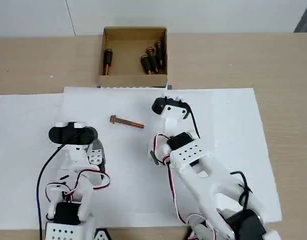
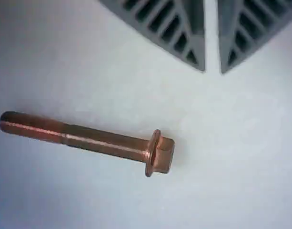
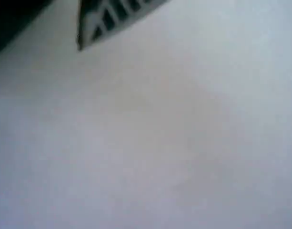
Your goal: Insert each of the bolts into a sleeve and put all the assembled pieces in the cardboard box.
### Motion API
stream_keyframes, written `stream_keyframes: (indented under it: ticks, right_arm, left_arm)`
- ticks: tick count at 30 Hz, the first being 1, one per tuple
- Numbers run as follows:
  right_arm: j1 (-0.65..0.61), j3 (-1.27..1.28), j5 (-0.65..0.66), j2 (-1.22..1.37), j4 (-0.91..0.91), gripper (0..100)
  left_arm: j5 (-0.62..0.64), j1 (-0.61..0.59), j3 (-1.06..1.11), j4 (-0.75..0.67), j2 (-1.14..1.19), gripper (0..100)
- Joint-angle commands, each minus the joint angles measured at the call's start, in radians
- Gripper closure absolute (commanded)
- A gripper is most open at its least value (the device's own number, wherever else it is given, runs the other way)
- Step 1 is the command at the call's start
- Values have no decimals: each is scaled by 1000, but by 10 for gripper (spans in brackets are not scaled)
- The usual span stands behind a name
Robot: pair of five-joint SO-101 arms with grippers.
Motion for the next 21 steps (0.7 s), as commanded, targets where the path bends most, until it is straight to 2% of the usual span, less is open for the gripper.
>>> stream_keyframes:
  ticks: [1, 7, 12, 21]
  right_arm:
    - [-1, -3, 5, 19, -13, 768]
    - [-1, -3, 5, 48, -13, 792]
    - [-1, -3, 5, 58, -15, 991]
    - [1, -5, 11, 47, -19, 995]
  left_arm:
    - [-8, -2, -5, 2, -6, 994]
    - [-8, -2, -5, 2, -6, 994]
    - [-8, -2, -5, 2, -6, 994]
    - [-8, -2, -5, 2, -6, 994]
